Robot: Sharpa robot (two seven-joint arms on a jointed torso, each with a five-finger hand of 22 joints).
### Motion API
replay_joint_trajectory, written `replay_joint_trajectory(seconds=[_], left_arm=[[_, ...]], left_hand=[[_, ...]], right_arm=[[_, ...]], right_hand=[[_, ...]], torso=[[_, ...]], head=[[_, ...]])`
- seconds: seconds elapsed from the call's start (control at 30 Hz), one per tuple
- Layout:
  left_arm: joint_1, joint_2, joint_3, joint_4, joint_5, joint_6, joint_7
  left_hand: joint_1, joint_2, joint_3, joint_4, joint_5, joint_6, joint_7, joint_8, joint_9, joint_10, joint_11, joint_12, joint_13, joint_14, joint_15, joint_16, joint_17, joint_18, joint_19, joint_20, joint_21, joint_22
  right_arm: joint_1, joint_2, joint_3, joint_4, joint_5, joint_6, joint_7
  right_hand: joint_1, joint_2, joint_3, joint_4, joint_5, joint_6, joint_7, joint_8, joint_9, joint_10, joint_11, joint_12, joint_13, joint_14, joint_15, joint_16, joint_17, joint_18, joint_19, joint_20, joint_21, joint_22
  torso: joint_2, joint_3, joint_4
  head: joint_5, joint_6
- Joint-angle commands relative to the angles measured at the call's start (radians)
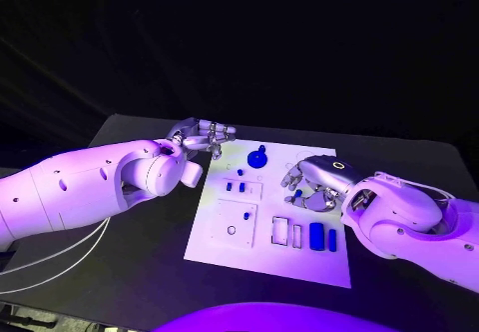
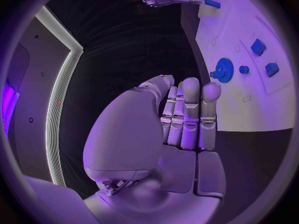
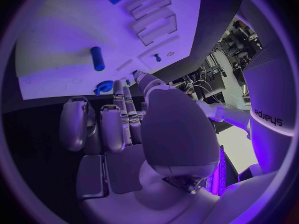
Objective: Assemble the parts on the task board
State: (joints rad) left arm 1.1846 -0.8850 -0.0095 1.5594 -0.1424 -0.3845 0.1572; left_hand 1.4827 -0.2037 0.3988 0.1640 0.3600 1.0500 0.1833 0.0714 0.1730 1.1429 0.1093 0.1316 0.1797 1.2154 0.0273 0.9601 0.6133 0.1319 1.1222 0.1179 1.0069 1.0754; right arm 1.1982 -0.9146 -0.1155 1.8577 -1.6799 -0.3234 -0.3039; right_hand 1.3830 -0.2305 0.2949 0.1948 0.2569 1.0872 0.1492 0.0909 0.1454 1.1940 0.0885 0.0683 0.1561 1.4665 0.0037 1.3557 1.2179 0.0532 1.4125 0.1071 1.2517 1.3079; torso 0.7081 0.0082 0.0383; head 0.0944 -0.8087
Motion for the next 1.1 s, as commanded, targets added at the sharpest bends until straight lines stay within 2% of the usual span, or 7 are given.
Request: replay_joint_trajectory(seconds=[0.03,0.17,0.3,0.4,0.63,0.77,1.1], left_arm=[[0.001,0.002,0.000,0.003,-0.003,0.021,0.006],[0.001,0.002,0.000,0.003,-0.003,0.023,0.006],[0.001,0.001,-0.001,0.003,-0.003,0.023,0.006],[0.001,0.001,-0.001,0.003,-0.003,0.023,0.006],[0.001,0.000,-0.001,0.004,-0.003,0.023,0.006],[0.001,-0.001,-0.001,0.004,-0.003,0.022,0.007],[0.001,-0.003,-0.001,0.006,-0.003,0.023,0.008]], left_hand=[[0.000,0.012,-0.001,-0.007,-0.003,-0.008,-0.002,-0.002,-0.002,-0.007,-0.001,0.006,0.001,-0.006,0.000,-0.005,-0.001,0.018,-0.007,0.001,-0.004,-0.001],[0.000,0.012,-0.001,-0.007,-0.003,-0.008,-0.002,-0.002,-0.002,-0.007,-0.001,0.006,0.001,-0.006,0.000,-0.005,-0.001,0.018,-0.007,0.001,-0.004,-0.001],[0.000,0.012,-0.001,-0.007,-0.003,-0.008,-0.002,-0.002,-0.002,-0.007,-0.001,0.006,0.001,-0.006,0.000,-0.005,-0.001,0.018,-0.007,0.001,-0.004,-0.001],[0.000,0.012,-0.001,-0.007,-0.003,-0.008,-0.002,-0.002,-0.002,-0.007,-0.001,0.006,0.001,-0.006,0.000,-0.005,-0.001,0.018,-0.007,0.001,-0.004,-0.001],[0.000,0.012,-0.001,-0.007,-0.003,-0.008,-0.002,-0.002,-0.002,-0.007,-0.001,0.006,0.001,-0.006,0.000,-0.005,-0.001,0.018,-0.007,0.001,-0.004,-0.001],[0.000,0.012,-0.001,-0.007,-0.003,-0.008,-0.002,-0.002,-0.002,-0.007,-0.001,0.006,0.001,-0.006,0.000,-0.005,-0.001,0.018,-0.007,0.001,-0.004,-0.001],[0.000,0.012,-0.001,-0.007,-0.003,-0.008,-0.002,-0.002,-0.002,-0.007,-0.001,0.006,0.001,-0.006,0.000,-0.005,-0.001,0.018,-0.007,0.001,-0.004,-0.001]], right_arm=[[0.011,-0.013,-0.001,-0.009,0.011,0.032,0.020],[0.021,-0.022,0.000,-0.029,-0.022,0.064,0.015],[0.023,-0.020,-0.001,-0.049,-0.046,0.100,0.010],[0.020,-0.012,-0.003,-0.061,-0.058,0.118,0.008],[0.010,0.015,-0.005,-0.088,-0.063,0.146,0.012],[0.003,0.031,-0.007,-0.107,-0.063,0.155,0.012],[-0.009,0.053,-0.009,-0.132,-0.063,0.156,0.011]], right_hand=[[0.000,-0.009,-0.017,0.000,0.006,-0.005,0.004,-0.009,-0.002,-0.011,0.000,-0.002,-0.002,0.029,0.006,-0.002,-0.001,0.017,-0.004,0.003,-0.003,0.133],[0.003,-0.005,-0.074,-0.002,0.020,-0.029,0.012,-0.023,-0.007,-0.049,0.010,-0.003,-0.008,0.028,0.015,-0.005,-0.008,0.020,-0.011,0.007,-0.023,0.127],[0.025,0.016,-0.152,-0.003,0.020,-0.054,0.012,-0.025,-0.013,-0.089,0.013,0.002,-0.018,0.031,0.020,-0.002,-0.009,0.022,-0.013,0.009,-0.038,0.123],[0.034,0.024,-0.172,-0.002,0.020,-0.059,0.010,-0.026,-0.014,-0.095,0.014,0.003,-0.020,0.032,0.020,0.000,-0.007,0.022,-0.011,0.009,-0.037,0.124],[0.043,0.035,-0.185,0.000,0.021,-0.056,0.007,-0.023,-0.013,-0.096,0.011,0.006,-0.022,0.034,0.018,0.003,-0.003,0.021,-0.008,0.009,-0.034,0.126],[0.055,0.051,-0.190,0.002,0.022,-0.043,0.005,-0.019,-0.011,-0.083,0.009,0.015,-0.021,0.038,0.015,0.010,0.005,0.018,0.001,0.006,-0.022,0.132],[0.097,0.099,-0.132,0.010,-0.015,0.007,-0.012,-0.008,-0.005,-0.034,-0.007,0.034,-0.029,0.040,0.000,0.017,0.013,0.009,0.029,-0.003,0.025,0.153]], torso=[[-0.003,-0.0009,-0.0017],[-0.002,0.0000,-0.0010],[-0.002,-0.0009,-0.0016],[-0.001,-0.0009,-0.0012],[-0.001,-0.0003,-0.0004],[-0.001,-0.0007,-0.0008],[-0.002,-0.0006,-0.0010]], head=[[-0.017,0.009],[-0.025,0.014],[-0.026,0.015],[-0.026,0.015],[-0.022,0.012],[-0.021,0.011],[-0.020,0.007]])
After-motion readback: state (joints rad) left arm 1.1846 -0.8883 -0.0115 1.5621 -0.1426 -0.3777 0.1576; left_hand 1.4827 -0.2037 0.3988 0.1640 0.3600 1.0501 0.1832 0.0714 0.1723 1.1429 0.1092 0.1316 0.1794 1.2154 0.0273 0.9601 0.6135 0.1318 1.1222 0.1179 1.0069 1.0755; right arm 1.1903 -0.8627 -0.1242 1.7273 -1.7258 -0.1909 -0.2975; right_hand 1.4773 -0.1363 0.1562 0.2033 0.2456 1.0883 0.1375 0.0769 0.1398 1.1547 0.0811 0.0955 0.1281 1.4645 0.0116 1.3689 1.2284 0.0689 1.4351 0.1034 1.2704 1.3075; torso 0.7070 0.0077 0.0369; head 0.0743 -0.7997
